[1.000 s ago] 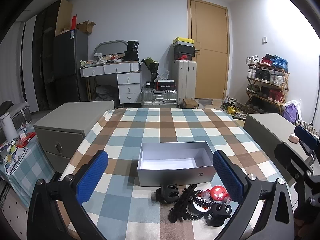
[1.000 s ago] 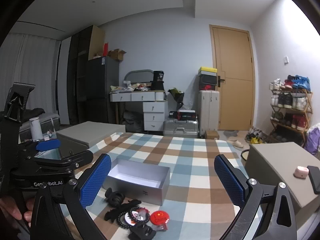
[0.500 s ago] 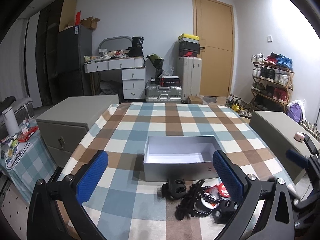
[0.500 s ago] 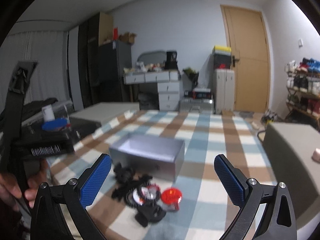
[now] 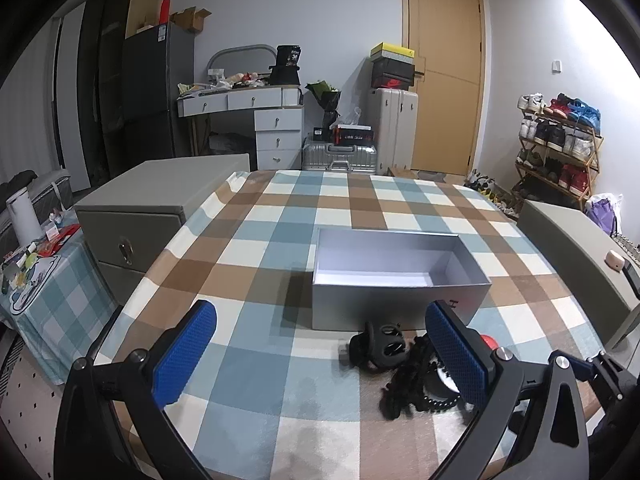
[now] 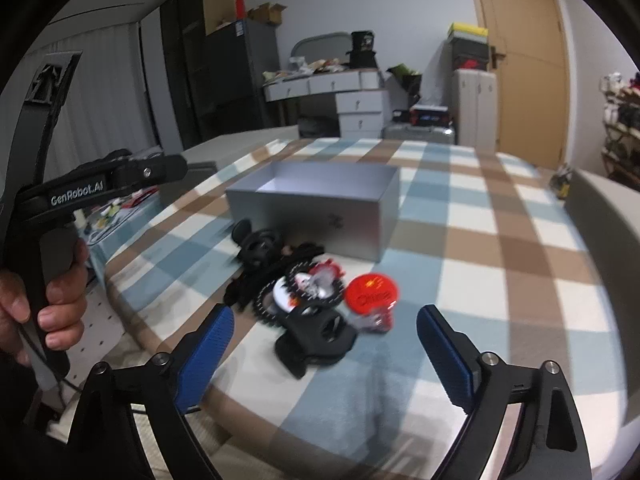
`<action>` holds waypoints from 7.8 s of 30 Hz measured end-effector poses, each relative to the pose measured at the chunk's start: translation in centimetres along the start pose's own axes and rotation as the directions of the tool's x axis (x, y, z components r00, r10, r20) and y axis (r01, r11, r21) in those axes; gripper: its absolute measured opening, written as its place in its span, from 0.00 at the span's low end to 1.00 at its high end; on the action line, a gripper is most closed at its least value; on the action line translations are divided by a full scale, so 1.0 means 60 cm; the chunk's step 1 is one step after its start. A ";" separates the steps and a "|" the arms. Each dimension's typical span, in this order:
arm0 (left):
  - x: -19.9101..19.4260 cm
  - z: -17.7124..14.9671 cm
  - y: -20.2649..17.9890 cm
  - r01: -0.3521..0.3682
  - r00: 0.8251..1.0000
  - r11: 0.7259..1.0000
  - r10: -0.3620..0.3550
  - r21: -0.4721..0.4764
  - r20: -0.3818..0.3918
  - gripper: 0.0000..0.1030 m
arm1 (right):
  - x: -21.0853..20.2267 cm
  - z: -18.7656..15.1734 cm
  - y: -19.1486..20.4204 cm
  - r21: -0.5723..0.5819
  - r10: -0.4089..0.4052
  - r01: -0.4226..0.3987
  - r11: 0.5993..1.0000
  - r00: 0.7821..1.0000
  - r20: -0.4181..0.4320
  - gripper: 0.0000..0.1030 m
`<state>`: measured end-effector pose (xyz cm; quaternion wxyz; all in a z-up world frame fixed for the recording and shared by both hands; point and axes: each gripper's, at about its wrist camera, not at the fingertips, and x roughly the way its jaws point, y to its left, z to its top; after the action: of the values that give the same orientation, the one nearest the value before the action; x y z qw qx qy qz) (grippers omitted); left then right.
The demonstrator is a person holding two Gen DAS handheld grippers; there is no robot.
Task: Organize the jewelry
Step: 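Lower right gripper onto a black claw clip while left gripper approaches another black claw clip, then close right gripper on its black claw clip while left gripper grasps the other claw clip, then carry both claw clips into the grey box and open both grippers, then withdraw both grippers from the box back toward the jewelry pile, then grasp the red ring with clear stone with right gripper while left gripper approaches black toothed clip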
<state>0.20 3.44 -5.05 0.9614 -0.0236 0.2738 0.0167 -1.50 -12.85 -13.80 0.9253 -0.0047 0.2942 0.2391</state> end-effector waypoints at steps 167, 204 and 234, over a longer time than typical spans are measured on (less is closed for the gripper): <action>0.069 0.088 -0.036 0.203 0.970 0.976 -0.189 0.083 -0.150 0.82 | -0.028 0.169 -0.041 0.065 -0.035 0.019 0.998 0.969 0.245 1.00; 0.050 -0.062 -0.021 0.147 0.970 0.987 -0.131 0.063 -0.207 0.99 | 0.033 0.001 -0.064 0.073 -0.100 0.103 0.992 0.994 -0.037 0.94; 0.082 -0.057 -0.010 0.240 0.924 0.970 -0.222 0.021 -0.310 0.99 | 0.059 -0.006 -0.075 0.104 -0.005 0.013 0.995 0.997 -0.081 0.27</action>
<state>2.59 2.74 -10.52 0.9029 -0.0301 0.4147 -0.1087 2.81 -15.33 -16.64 0.9127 0.0327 0.3435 0.2189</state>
